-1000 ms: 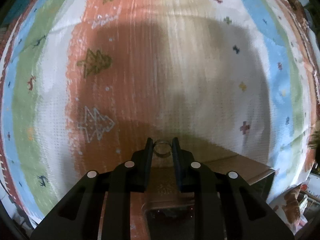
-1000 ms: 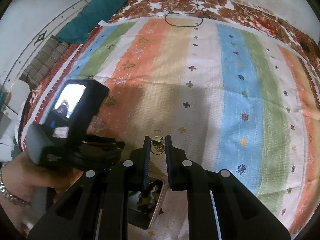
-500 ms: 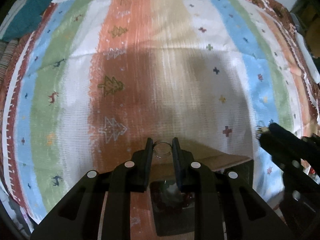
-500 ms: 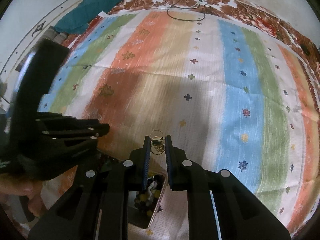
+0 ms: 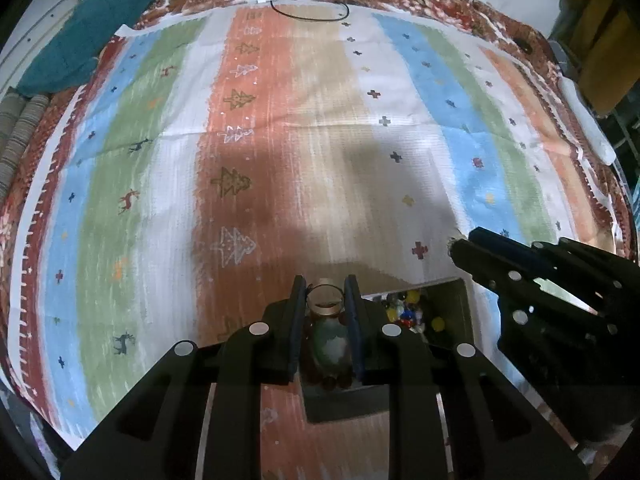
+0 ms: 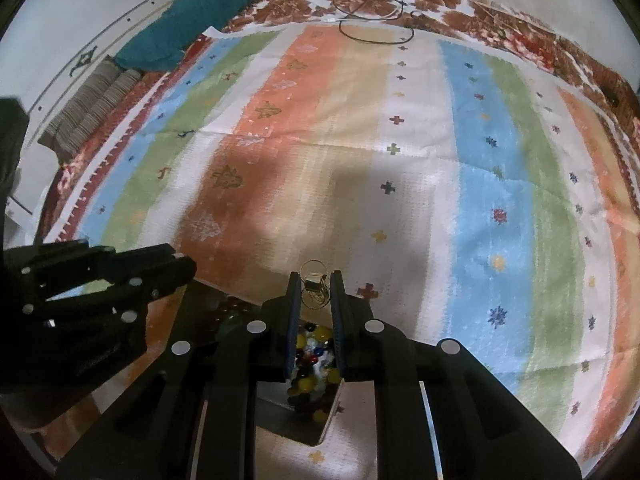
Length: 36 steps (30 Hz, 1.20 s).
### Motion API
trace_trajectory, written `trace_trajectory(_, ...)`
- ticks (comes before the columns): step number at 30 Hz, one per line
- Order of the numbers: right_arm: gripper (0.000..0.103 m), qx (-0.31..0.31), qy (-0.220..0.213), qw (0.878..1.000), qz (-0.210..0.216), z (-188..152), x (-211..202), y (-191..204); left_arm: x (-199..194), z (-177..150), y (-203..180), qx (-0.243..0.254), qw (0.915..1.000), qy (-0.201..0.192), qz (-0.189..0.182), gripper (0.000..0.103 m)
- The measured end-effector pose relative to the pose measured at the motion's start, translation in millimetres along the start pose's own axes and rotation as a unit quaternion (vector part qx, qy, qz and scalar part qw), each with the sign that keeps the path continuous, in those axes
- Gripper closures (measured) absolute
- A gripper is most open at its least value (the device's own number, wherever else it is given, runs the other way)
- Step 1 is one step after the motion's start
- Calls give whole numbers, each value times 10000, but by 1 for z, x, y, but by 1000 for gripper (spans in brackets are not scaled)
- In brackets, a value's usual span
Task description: Organize jewelry
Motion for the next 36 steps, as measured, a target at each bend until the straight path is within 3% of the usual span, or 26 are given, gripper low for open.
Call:
trace_trajectory(13,87,-13,-157,9999,-33,-18,-20,7,-35,-24,-13,164,9980,-516,-334,84)
trace_trajectory(16,87,9,-214,9998,-26,-24,-26,6,-42,-30,-17,273,9970,-643,-327,84)
trace_trajectory(20,87,12,-270,9996,-25,-34,-32,8,-50,-39,-22,554,9945,-884,-24,84)
trace_trajectory(24,87,41,-322,9995,-2,-40,-37,9,-60,-48,-28,751,9909,-1120,-44,84)
trace_trajectory(33,87,102,-376,9992,79,-40,-38,9,-60,-48,-36,914,9879,-1253,-72,84)
trace_trajectory(36,80,172,-421,9990,35,-40,-40,6,-59,-44,-33,807,9888,-1248,-113,83)
Point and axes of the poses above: each gripper's, at about its wrist camera, not at the fingertips, and x roughly the way its jaws point, y to its left, z to its top, the point moved 5 cm from there along x, roughly the way its jaws point, and after that the axes turned 14 degrees about -z, right-handed, at the moved point
